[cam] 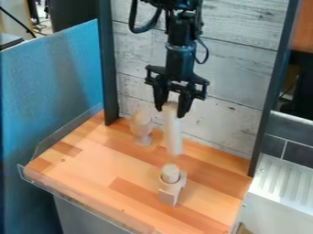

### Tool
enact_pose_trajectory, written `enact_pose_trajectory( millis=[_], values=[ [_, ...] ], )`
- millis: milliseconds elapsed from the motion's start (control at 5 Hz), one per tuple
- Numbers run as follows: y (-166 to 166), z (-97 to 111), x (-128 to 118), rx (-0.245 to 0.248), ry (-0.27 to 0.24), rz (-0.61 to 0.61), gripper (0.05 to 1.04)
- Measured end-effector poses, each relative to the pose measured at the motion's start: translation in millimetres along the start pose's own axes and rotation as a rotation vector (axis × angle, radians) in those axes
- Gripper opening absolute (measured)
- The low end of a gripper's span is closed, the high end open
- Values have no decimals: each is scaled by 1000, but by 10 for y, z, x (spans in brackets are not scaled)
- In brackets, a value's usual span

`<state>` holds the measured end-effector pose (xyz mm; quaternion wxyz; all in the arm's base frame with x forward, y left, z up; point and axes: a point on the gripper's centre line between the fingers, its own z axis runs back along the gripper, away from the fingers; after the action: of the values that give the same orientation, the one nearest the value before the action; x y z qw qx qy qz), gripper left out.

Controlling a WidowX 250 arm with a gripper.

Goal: Take the cylinder off of the circular block and put it on top side of the table

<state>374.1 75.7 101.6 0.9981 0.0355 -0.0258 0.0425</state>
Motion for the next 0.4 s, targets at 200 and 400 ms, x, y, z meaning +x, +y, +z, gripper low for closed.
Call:
enact_pose_trajectory(
  millis=[200, 400],
  values=[
    [50, -69, 187, 2, -13, 33, 565],
    [96, -236, 325, 31, -46, 45, 566]
  ],
)
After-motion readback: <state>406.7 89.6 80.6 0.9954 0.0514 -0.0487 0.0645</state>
